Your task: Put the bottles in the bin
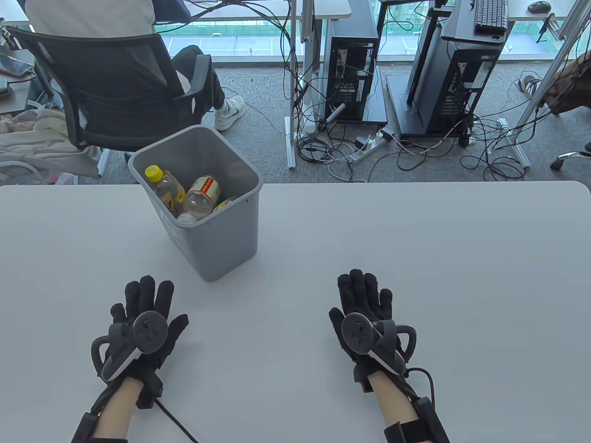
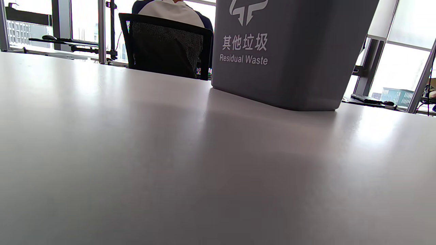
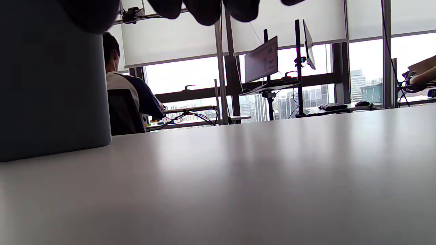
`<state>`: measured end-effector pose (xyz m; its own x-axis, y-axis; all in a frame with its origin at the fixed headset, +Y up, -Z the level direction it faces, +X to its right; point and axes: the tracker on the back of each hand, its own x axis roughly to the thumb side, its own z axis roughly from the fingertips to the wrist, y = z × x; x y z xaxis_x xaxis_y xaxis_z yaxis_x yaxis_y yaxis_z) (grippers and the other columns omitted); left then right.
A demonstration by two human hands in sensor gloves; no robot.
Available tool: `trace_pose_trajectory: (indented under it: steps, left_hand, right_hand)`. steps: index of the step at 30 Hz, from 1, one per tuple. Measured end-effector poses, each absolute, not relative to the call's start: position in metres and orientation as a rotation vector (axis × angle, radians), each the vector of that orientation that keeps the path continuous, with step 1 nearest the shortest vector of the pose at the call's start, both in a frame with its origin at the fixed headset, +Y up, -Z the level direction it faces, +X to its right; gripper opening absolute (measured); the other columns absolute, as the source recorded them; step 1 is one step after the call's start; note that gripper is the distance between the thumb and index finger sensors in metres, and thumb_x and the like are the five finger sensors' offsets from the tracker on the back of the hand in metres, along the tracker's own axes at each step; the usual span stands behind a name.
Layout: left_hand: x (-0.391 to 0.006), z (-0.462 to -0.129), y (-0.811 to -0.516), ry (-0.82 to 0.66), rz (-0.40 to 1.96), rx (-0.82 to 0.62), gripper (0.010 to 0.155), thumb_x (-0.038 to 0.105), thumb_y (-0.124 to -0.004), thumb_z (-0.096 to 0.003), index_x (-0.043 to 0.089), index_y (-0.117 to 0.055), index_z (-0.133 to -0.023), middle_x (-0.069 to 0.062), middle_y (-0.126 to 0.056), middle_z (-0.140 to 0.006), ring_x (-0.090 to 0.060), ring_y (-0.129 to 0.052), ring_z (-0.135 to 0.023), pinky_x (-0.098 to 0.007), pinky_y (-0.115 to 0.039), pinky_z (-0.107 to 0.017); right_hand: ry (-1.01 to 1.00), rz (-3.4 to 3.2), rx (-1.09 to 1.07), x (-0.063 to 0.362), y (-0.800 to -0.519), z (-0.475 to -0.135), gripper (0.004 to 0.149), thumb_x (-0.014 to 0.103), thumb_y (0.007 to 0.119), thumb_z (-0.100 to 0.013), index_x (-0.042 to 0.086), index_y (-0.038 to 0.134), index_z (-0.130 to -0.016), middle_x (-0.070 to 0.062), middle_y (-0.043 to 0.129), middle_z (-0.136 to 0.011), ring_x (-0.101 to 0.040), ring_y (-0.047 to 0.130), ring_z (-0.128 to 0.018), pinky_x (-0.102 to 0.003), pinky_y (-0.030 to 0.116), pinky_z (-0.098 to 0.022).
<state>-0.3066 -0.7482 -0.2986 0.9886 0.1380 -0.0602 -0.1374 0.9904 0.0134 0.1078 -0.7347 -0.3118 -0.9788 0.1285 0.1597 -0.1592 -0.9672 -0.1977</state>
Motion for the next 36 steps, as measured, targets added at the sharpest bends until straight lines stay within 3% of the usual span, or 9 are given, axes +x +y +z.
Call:
trace_pose_trajectory:
  steps: [17, 36]
  left_hand:
    - [-0.302, -0.302, -0.754, 0.053, 0.091, -0.046, 0.081, 0.072, -0.047, -0.0494, 0.037, -0.019, -0.117, -0.001, -0.009, -0.128, -0.034, -0.01, -0.121, -0.067, -0.026, -0.084]
    - [-0.303, -0.301, -0.753, 0.056, 0.111, -0.064, 0.082, 0.073, -0.047, -0.0489, 0.037, -0.019, -0.117, -0.001, -0.009, -0.129, -0.035, -0.013, -0.122, -0.068, -0.027, -0.084]
  right_hand:
    - [-0.339, 3.021, 0.19, 0.114, -0.734, -0.314, 0.076, 0.063, 0.056, -0.054, 0.031, 0.029, -0.117, -0.002, 0.021, -0.126, -0.03, 0.013, -0.114, -0.06, 0.02, -0.08]
    - [-0.289, 3.037, 0.155, 0.116, -0.734, -0.312, 0.077, 0.063, 0.058, -0.054, 0.03, 0.029, -0.117, -0.003, 0.02, -0.126, -0.031, 0.012, -0.113, -0.061, 0.02, -0.079]
